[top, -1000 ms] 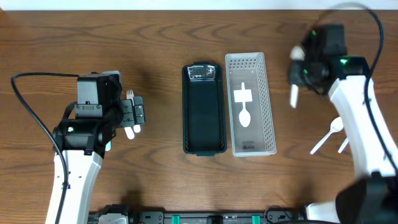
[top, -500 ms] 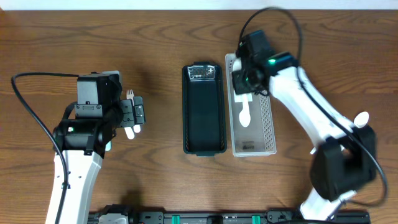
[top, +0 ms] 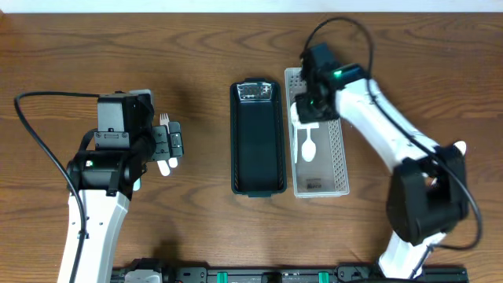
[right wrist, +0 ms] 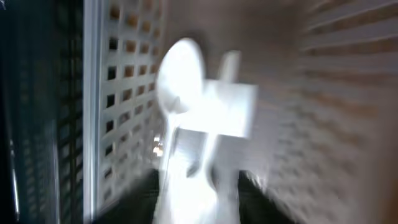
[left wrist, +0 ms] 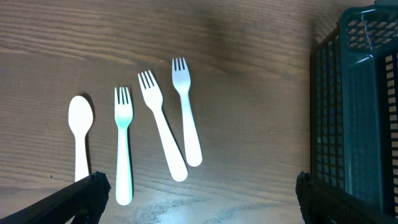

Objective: Pack container
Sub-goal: 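Carry the spoon with right gripper and release it into white basket, then return right gripper to the remaining spoons and grasp one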

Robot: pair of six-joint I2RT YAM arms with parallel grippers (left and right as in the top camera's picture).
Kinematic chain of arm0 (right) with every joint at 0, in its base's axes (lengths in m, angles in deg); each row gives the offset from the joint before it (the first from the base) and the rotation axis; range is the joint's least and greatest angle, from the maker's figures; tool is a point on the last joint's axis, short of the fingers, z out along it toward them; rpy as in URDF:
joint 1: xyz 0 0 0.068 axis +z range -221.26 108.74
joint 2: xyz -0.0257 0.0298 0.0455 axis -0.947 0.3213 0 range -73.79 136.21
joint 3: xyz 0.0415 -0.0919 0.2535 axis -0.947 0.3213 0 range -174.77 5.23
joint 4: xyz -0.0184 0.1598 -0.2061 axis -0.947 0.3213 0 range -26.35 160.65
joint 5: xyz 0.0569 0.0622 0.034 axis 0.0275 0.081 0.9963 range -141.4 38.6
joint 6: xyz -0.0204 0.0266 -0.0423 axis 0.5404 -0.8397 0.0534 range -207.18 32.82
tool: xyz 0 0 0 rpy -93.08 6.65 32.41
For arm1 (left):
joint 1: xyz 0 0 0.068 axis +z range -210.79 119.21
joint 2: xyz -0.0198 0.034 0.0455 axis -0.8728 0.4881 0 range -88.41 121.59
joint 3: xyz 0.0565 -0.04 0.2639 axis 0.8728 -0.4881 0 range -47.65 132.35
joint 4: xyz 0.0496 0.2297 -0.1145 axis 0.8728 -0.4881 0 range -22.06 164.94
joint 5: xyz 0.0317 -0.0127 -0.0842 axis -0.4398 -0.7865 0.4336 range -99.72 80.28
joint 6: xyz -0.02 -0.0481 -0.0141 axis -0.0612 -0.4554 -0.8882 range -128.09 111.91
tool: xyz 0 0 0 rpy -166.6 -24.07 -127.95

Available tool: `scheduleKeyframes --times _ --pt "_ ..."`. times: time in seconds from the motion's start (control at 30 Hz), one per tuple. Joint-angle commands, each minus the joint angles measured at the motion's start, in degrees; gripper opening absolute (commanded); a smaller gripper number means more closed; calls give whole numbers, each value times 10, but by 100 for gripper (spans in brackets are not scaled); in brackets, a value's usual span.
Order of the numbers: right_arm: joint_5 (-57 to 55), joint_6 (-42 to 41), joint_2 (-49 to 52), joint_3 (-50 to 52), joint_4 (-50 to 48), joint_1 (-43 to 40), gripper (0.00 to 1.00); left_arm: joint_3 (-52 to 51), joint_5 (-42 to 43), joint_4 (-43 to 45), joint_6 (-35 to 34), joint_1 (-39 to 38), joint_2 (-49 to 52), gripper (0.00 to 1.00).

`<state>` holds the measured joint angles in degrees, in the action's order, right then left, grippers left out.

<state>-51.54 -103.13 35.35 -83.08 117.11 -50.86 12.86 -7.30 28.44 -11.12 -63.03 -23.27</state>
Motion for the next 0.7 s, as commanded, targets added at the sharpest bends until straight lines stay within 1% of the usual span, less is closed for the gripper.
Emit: scheduleKeyframes --times 0.0,0.03,0.17,0.23,0.33,0.47,0.67 --pt "-75 -78 -96 -50 26 -67 96 13 -7 -2 -5 3 -1 98" --pt "-78 -90 -110 -50 30 -85 99 13 -7 -2 -5 3 -1 98" --pt "-78 -140 -162 -50 80 -199 99 13 -7 -2 -5 3 0 98" --pt "-76 -156 -166 -47 108 -253 99 13 -7 -2 -5 3 0 98" --pt "-69 -153 -161 -25 125 -317 99 13 -7 -2 -5 3 0 98" --pt "-73 -146 -155 55 101 -362 99 13 -7 -2 -5 3 0 98" --pt "-69 -142 -154 217 -12 -385 99 13 -7 -2 -5 3 0 98"
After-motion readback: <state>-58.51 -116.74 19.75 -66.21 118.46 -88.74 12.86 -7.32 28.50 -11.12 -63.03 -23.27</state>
